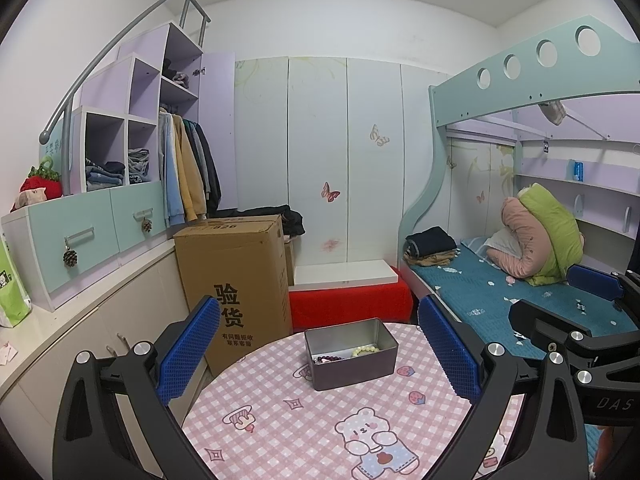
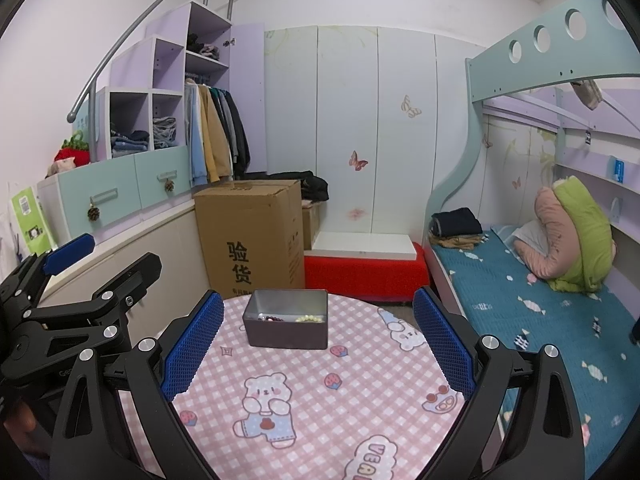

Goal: Organize jewelry

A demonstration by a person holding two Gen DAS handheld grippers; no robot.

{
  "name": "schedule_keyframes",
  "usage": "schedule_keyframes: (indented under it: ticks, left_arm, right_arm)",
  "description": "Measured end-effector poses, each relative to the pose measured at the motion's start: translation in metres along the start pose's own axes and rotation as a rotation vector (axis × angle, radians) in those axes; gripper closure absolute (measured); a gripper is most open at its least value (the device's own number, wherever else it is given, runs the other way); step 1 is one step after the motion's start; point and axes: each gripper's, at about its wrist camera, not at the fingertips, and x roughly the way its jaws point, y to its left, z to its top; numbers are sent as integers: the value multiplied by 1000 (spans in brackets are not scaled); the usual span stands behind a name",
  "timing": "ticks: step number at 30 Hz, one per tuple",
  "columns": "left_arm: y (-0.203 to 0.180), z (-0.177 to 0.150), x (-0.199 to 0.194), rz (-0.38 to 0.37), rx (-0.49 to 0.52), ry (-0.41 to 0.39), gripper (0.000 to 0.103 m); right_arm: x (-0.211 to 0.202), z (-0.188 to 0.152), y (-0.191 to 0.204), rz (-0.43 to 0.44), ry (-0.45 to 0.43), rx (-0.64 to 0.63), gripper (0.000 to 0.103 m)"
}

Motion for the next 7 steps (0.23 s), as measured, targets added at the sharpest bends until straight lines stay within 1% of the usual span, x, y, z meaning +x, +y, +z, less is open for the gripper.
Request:
schedule_keyframes:
  ticks: [7]
  left_arm:
    - [2,-3,3,6,7,11,7]
  right_arm:
    - [0,-15,3,-3,11,4,10]
